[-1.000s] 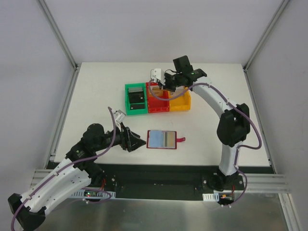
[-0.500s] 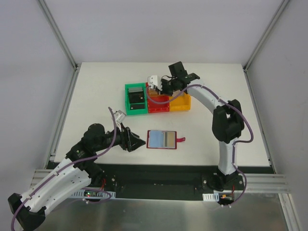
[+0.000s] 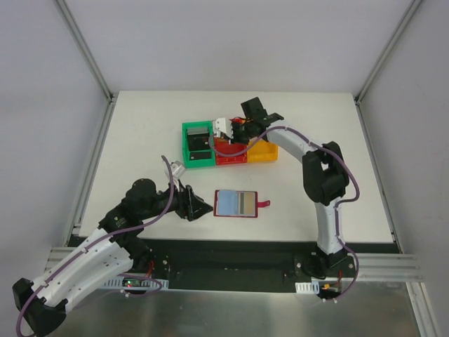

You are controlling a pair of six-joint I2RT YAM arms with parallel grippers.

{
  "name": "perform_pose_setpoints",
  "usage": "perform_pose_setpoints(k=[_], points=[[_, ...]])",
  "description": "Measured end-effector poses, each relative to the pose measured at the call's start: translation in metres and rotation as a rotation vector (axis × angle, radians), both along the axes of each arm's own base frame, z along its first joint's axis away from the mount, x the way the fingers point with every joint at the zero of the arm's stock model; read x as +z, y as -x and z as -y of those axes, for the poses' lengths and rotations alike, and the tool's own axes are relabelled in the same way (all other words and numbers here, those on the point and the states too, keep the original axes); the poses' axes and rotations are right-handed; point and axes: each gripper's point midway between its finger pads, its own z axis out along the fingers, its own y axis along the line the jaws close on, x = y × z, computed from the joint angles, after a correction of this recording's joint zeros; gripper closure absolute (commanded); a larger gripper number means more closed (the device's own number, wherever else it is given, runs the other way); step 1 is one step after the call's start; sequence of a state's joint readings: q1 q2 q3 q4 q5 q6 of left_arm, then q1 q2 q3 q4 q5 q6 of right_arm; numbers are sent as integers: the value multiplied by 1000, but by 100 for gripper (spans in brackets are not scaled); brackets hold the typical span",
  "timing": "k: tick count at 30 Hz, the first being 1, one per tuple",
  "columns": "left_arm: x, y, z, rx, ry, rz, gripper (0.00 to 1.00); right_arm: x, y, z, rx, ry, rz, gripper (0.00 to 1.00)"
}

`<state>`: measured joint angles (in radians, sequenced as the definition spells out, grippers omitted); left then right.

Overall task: Take the credit cards out of the card holder
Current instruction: Place the credit card in the storage box.

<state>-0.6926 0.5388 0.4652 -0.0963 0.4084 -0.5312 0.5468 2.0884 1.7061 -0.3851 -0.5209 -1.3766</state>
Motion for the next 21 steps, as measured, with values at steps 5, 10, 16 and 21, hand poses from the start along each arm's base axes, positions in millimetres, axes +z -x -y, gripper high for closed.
perform_pose_setpoints(k=[5, 10, 16, 21], points=[[-2, 0, 0, -1, -5, -4, 39, -18, -4, -1, -4, 24, -2, 100], [-3, -1, 0, 0, -9, -7, 39, -30, -7, -5, 1, 39, 7, 100], [-3, -1, 0, 0, -10, -6, 39, -44, -8, -9, 6, 50, 0, 100], [-3, -1, 0, 1, -11, -7, 39, -42, -13, -11, -2, 51, 23, 100]])
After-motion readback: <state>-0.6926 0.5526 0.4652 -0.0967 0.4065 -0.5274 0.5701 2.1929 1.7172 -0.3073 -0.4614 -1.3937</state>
